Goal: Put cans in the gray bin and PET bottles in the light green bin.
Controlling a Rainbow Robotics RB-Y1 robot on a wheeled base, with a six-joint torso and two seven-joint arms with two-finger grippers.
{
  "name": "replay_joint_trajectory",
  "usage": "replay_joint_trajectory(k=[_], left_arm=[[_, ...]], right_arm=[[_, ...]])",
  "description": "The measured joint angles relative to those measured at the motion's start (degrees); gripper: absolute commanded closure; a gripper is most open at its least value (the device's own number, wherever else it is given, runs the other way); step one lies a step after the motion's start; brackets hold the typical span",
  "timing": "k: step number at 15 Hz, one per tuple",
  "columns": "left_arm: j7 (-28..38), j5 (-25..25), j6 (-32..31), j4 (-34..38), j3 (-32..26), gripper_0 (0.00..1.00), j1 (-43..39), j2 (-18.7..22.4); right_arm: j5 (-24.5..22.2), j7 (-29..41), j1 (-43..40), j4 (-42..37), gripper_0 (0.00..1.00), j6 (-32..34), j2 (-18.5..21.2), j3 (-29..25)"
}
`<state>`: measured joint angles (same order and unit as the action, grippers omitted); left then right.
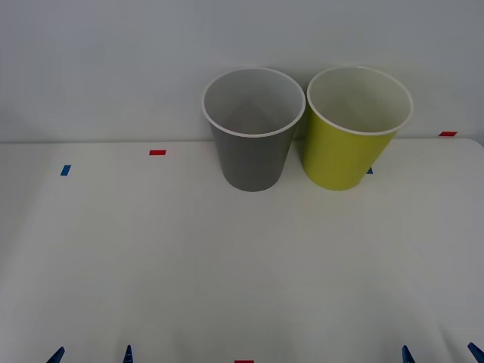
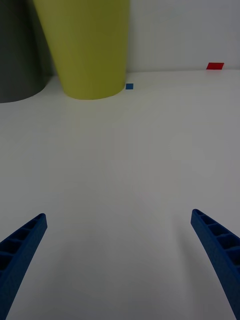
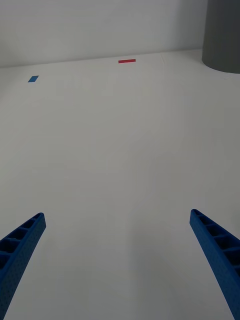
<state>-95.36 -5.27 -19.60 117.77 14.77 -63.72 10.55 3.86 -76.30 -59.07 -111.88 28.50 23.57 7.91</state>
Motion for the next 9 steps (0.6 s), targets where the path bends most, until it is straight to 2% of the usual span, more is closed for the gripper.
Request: replay_joint_trajectory(k=[9], left_arm=[[0.0, 0.0, 0.0, 0.0, 0.0, 0.0, 0.0, 0.0]], right_arm=[[0.0, 0.0, 0.0, 0.0, 0.0, 0.0, 0.0, 0.0]])
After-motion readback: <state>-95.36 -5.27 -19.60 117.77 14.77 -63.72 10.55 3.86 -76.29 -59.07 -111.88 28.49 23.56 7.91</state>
